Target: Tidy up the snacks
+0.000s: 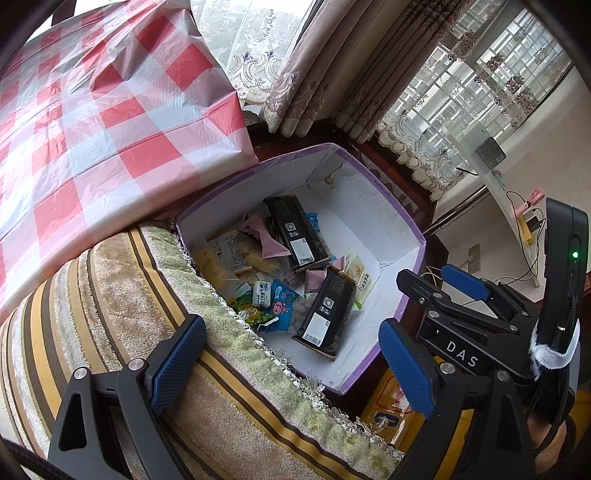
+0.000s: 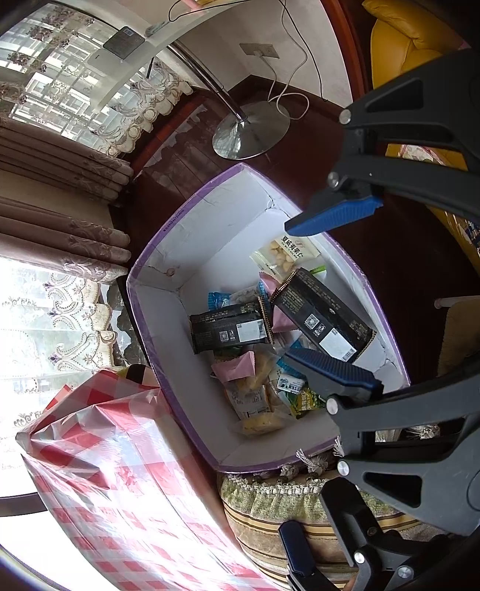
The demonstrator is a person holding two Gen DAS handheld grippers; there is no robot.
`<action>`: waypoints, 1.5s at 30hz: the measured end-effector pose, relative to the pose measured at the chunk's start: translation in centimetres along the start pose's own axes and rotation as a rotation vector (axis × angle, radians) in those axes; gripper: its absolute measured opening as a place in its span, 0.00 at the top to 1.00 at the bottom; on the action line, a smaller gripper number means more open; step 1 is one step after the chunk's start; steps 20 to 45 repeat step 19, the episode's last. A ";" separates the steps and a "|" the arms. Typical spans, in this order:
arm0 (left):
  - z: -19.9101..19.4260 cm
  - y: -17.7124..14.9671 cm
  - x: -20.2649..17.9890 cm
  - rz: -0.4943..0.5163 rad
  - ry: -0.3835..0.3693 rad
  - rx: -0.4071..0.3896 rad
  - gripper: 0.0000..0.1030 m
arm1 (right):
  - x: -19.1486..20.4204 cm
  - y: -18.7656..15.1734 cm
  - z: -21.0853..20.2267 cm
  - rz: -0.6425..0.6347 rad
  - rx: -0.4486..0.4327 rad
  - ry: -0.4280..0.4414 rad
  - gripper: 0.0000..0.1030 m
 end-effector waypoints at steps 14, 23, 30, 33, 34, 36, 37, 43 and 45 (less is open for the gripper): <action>0.2 -0.3 0.0 0.014 -0.001 -0.009 0.05 | -0.2 -0.4 0.4 0.011 0.011 0.000 0.32; 0.0 -0.1 -0.3 0.026 -0.025 -0.036 0.01 | -0.3 -0.5 0.6 0.023 0.018 0.003 0.32; 0.0 -0.1 -0.3 0.026 -0.025 -0.036 0.01 | -0.3 -0.5 0.6 0.023 0.018 0.003 0.32; 0.0 -0.1 -0.3 0.026 -0.025 -0.036 0.01 | -0.3 -0.5 0.6 0.023 0.018 0.003 0.32; 0.0 -0.1 -0.3 0.026 -0.025 -0.036 0.01 | -0.3 -0.5 0.6 0.023 0.018 0.003 0.32; 0.0 -0.1 -0.3 0.026 -0.025 -0.036 0.01 | -0.3 -0.5 0.6 0.023 0.018 0.003 0.32; 0.0 -0.1 -0.3 0.026 -0.025 -0.036 0.01 | -0.3 -0.5 0.6 0.023 0.018 0.003 0.32; 0.0 -0.1 -0.3 0.026 -0.025 -0.036 0.01 | -0.3 -0.5 0.6 0.023 0.018 0.003 0.32; 0.0 -0.1 -0.3 0.026 -0.025 -0.036 0.01 | -0.3 -0.5 0.6 0.023 0.018 0.003 0.32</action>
Point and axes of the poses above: each gripper's, at about its wrist camera, not at the fingertips, and z roughly the way its jaws point, x to its left, y to its top, the point moved 4 cm from there along z, roughly the way its jaws point, and after that the axes turned 1 degree about -y, right-handed, at the moved point
